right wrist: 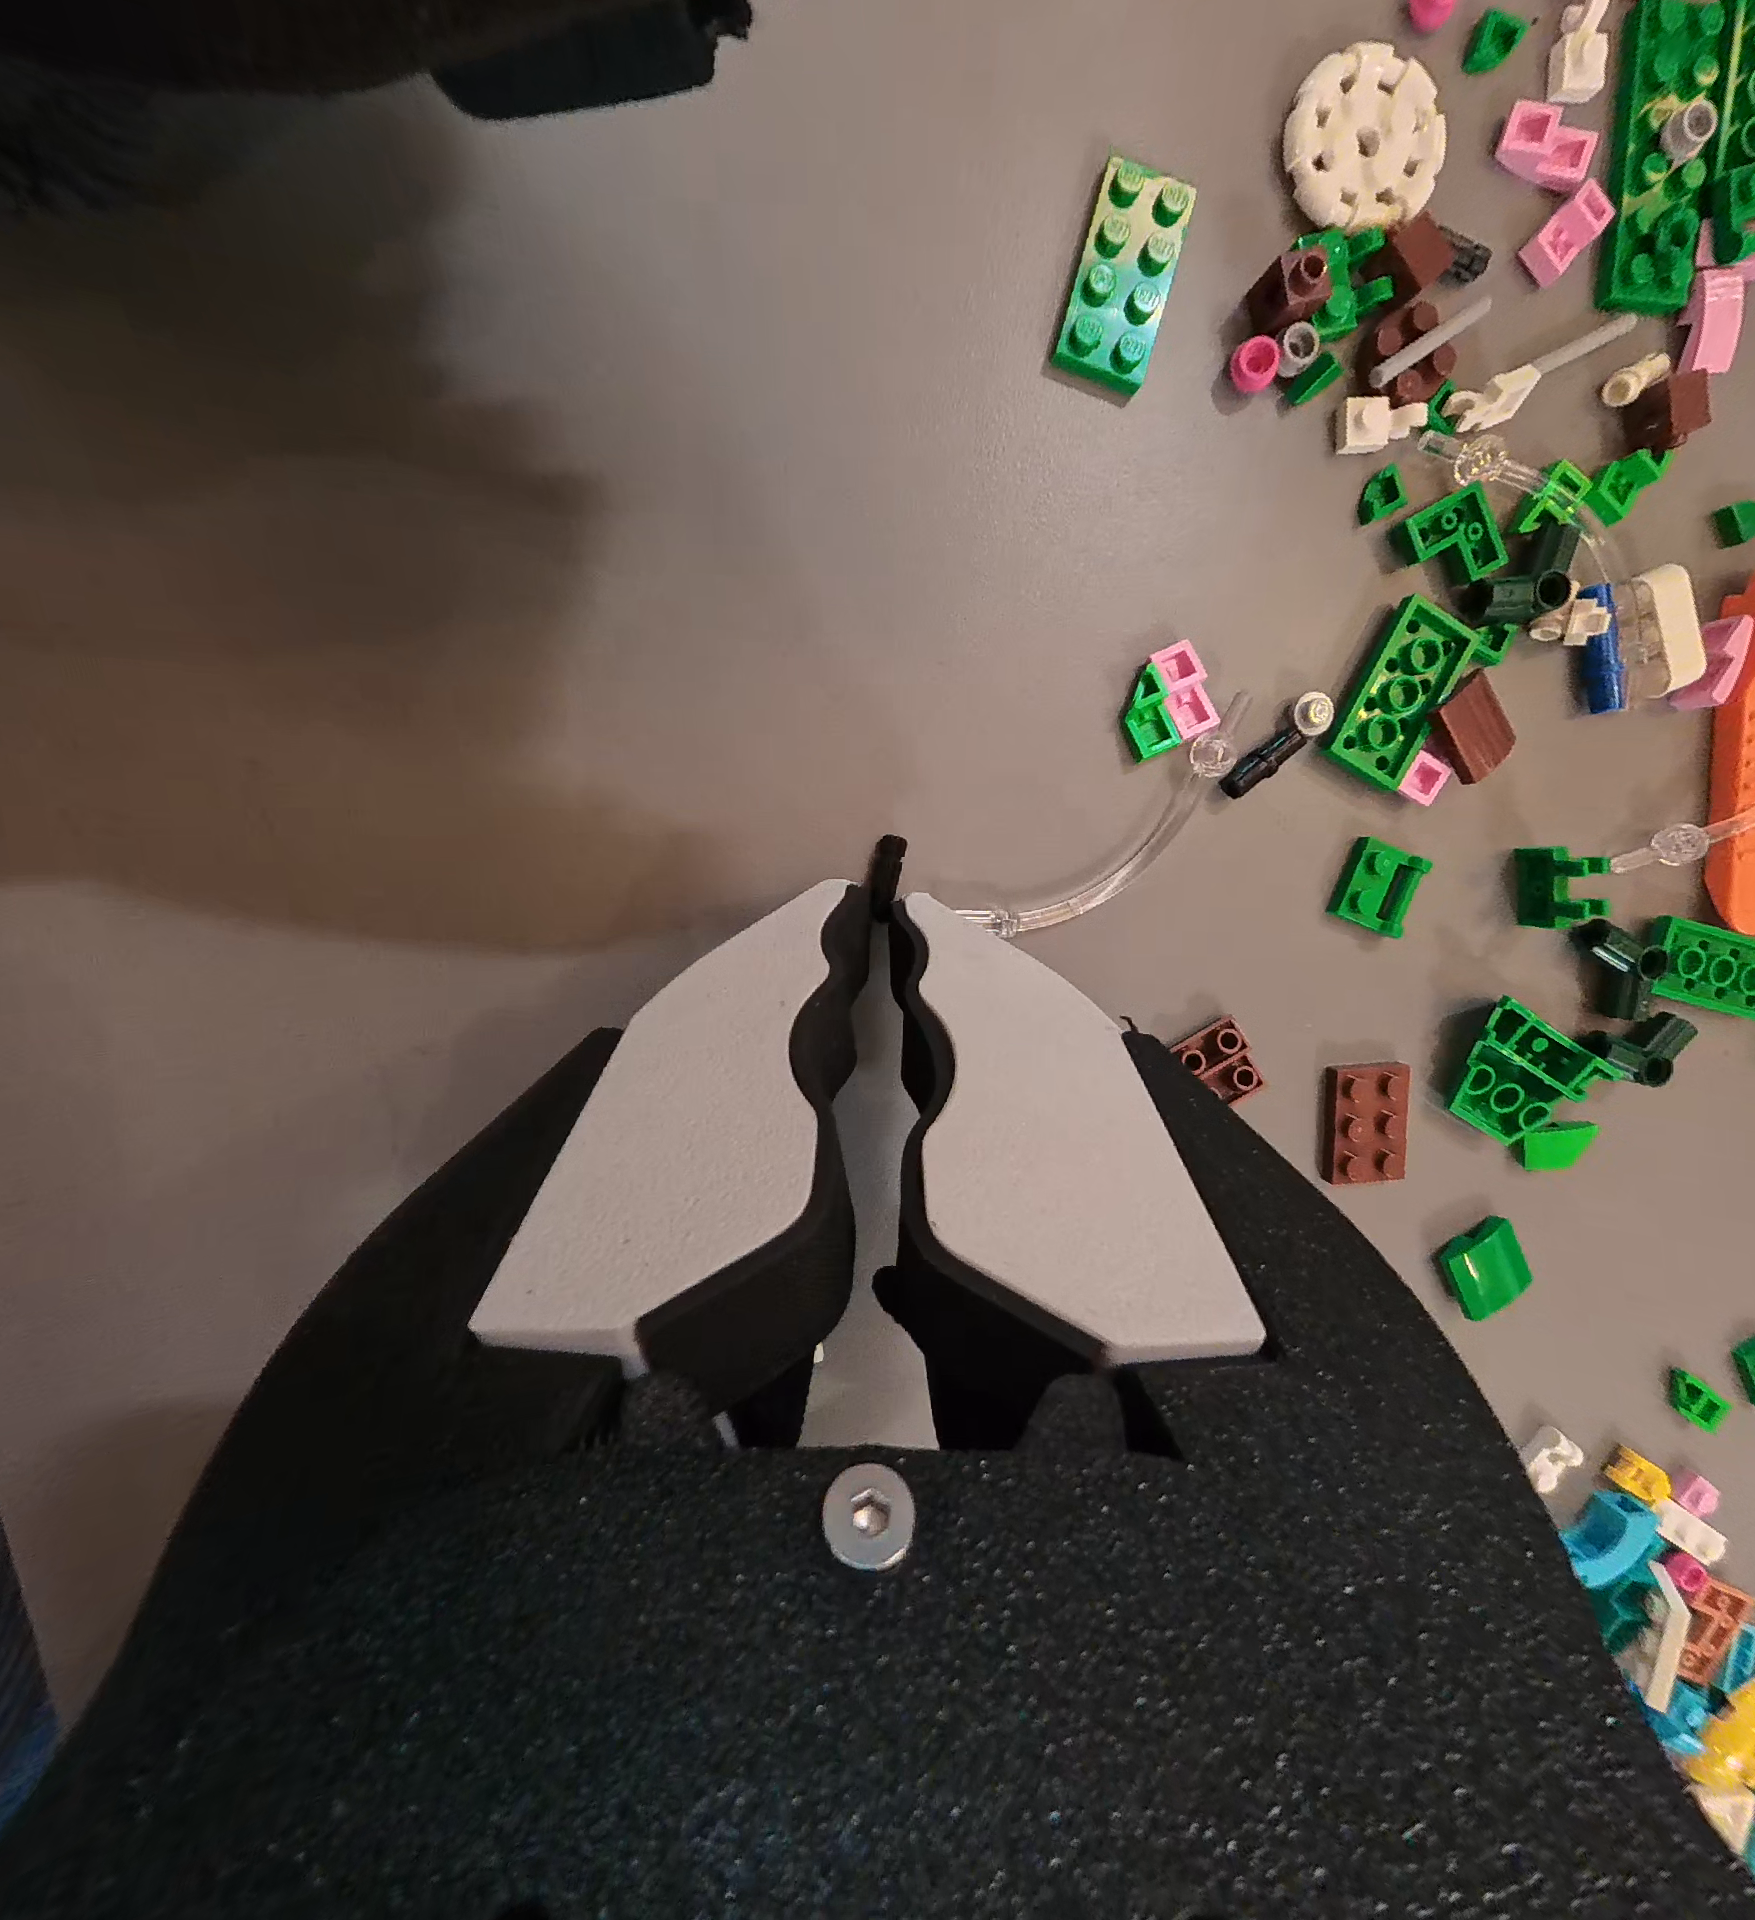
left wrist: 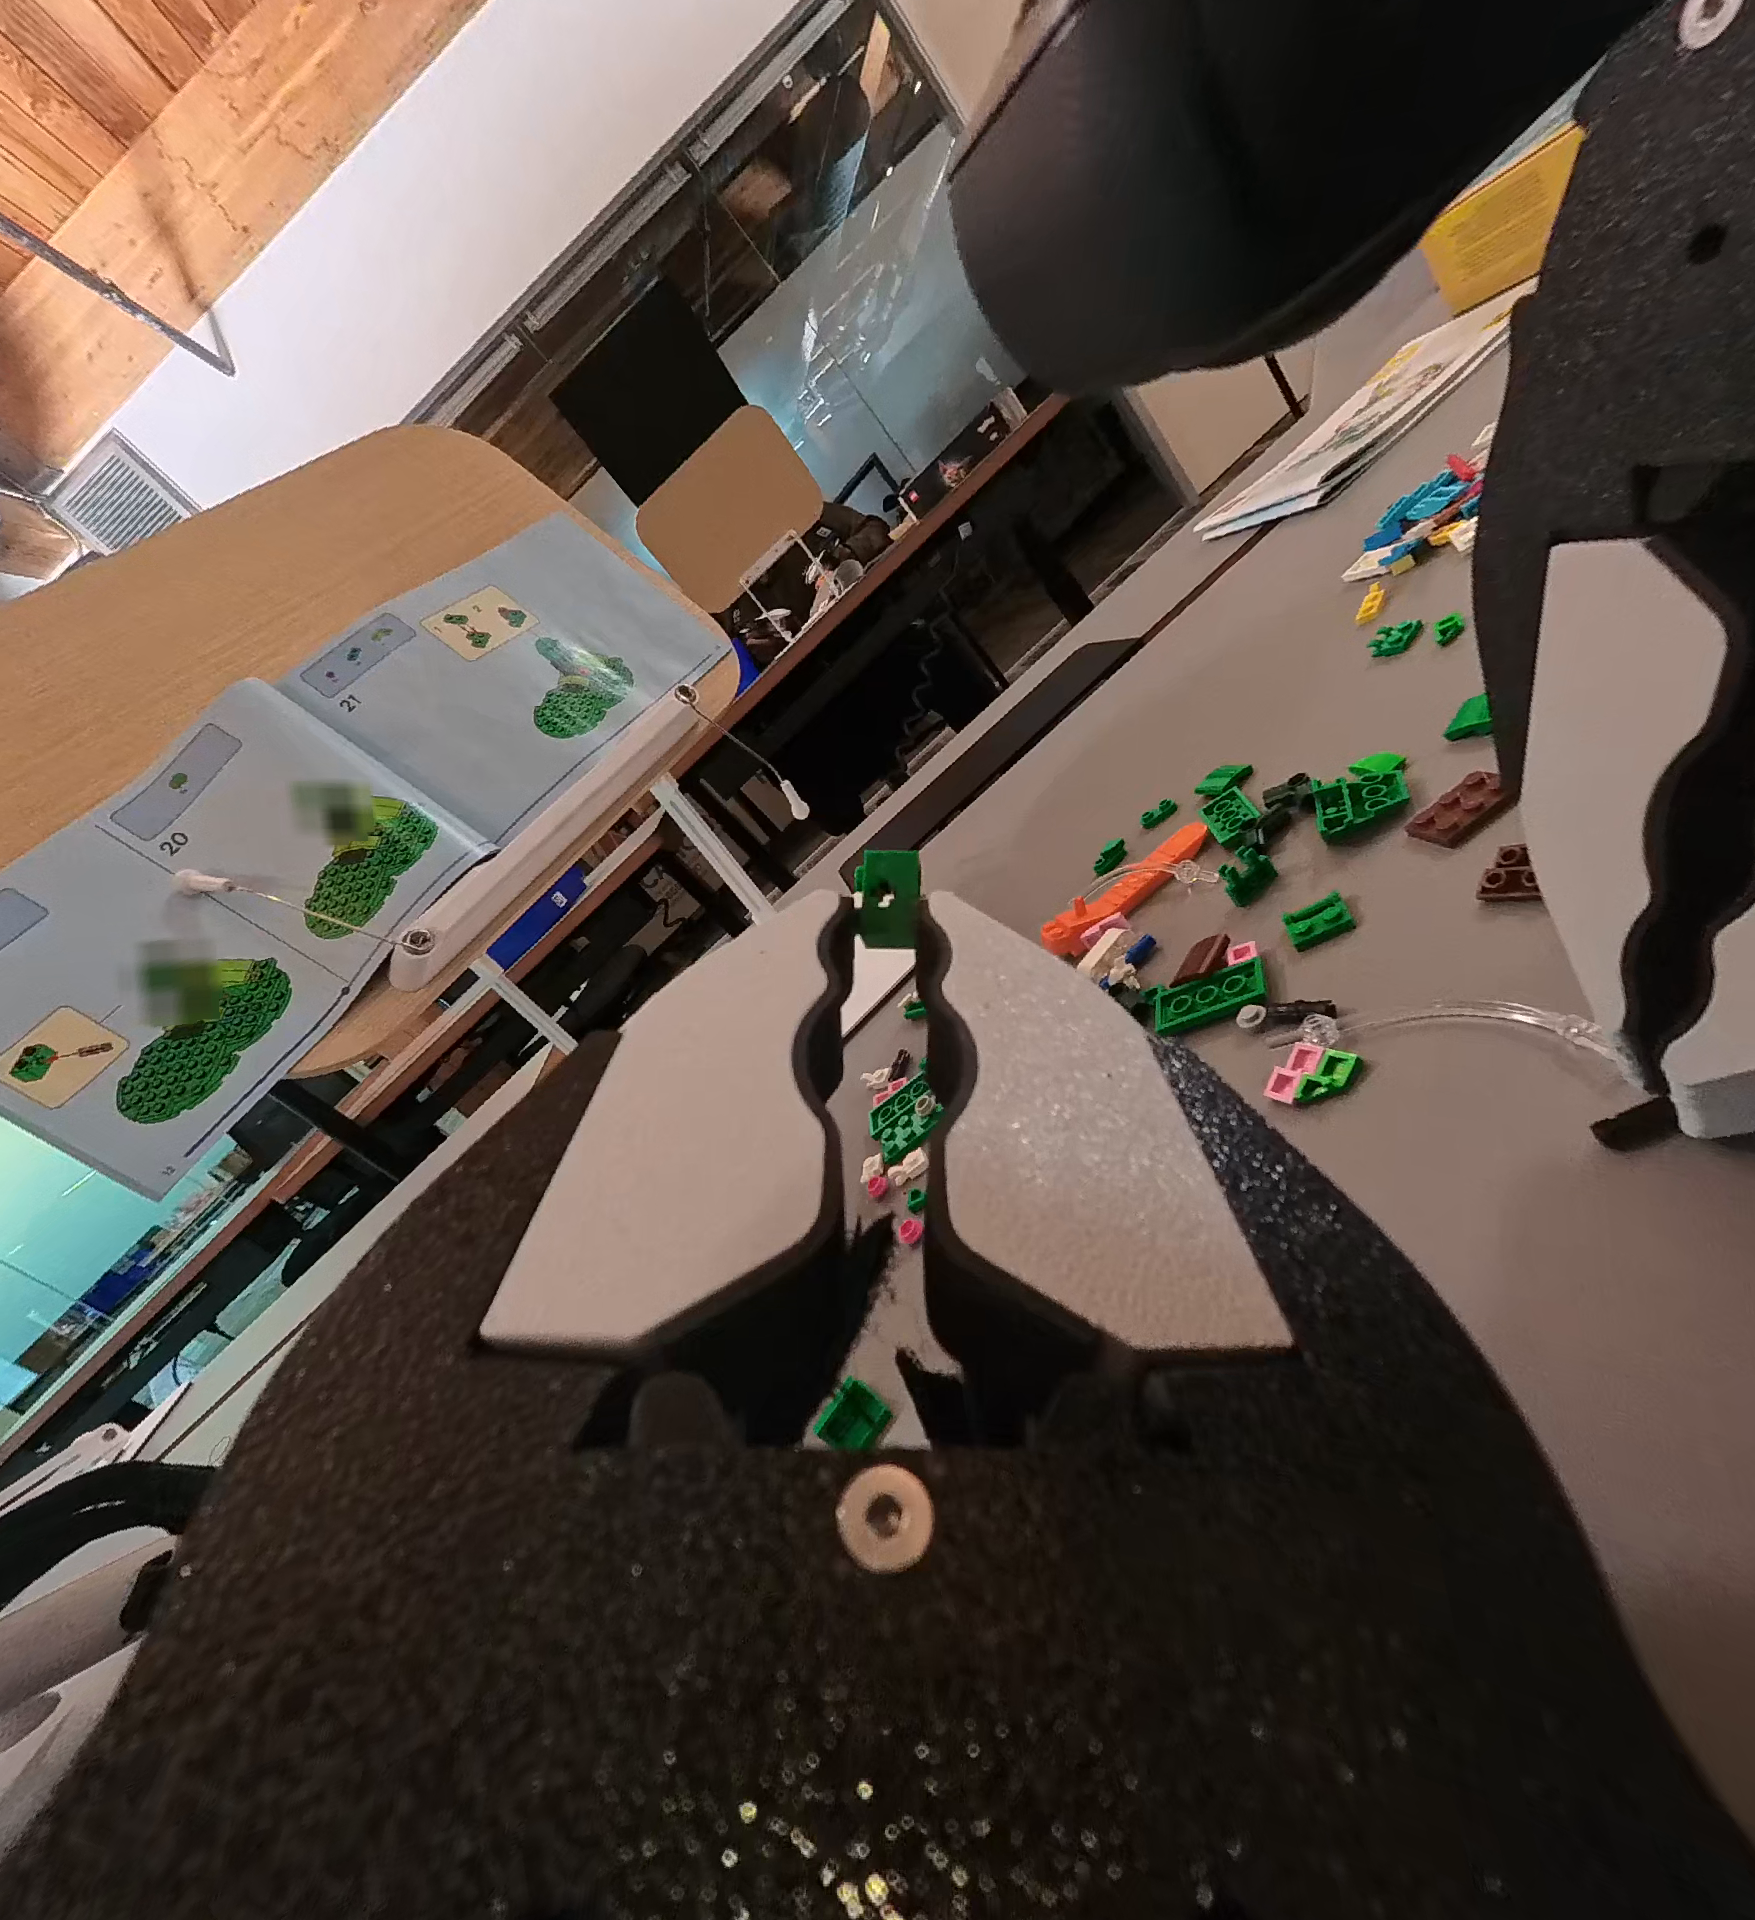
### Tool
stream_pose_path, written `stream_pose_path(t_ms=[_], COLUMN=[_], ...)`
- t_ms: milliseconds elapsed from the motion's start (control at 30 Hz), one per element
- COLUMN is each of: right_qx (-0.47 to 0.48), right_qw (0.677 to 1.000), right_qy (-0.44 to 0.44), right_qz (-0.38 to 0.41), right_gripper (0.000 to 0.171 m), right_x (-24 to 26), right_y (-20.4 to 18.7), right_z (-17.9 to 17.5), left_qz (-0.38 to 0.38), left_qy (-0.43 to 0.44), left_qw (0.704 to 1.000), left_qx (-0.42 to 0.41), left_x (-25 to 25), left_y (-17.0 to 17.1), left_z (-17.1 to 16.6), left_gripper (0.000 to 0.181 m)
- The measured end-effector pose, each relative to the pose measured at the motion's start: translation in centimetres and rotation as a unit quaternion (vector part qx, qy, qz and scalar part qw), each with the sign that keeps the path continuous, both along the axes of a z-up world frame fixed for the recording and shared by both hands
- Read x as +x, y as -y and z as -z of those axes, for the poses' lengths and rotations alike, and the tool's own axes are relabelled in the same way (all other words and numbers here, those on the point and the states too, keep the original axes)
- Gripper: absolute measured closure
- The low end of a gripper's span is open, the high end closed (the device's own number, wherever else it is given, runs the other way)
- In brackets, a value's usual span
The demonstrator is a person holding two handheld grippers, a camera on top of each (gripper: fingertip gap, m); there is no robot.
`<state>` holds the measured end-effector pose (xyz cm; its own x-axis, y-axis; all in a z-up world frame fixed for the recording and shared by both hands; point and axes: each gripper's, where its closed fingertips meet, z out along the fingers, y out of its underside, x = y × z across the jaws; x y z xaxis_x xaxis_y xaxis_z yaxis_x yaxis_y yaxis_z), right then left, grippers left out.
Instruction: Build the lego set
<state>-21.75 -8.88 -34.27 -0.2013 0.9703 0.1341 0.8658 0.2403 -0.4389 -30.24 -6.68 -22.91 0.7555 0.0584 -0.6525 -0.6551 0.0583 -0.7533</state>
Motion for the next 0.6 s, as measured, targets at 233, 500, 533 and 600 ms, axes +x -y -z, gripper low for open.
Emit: stream_pose_path(t_ms=[233,500,533,600], right_qx=[-0.006,-0.012,-0.013,-0.015], right_qw=[1.000,1.000,1.000,1.000], right_qy=[-0.003,-0.008,-0.009,-0.011], right_qz=[0.004,0.007,0.007,0.007], right_gripper=[0.168,0.168,0.168,0.168], right_x=[-0.06,-0.17,-0.19,-0.21], right_y=[-0.03,-0.03,-0.03,-0.01], right_z=[0.00,0.00,0.00,0.01], left_qz=[0.000,-0.001,-0.001,0.000], left_qy=[-0.004,-0.009,-0.010,-0.010], left_qw=[1.000,1.000,1.000,1.000], left_qx=[-0.006,-0.011,-0.011,-0.012], left_x=[0.08,0.13,0.14,0.16], left_y=[-0.10,-0.20,-0.21,-0.21], left_z=[0.22,0.43,0.43,0.46], left_gripper=[0.171,0.171,0.171,0.171])
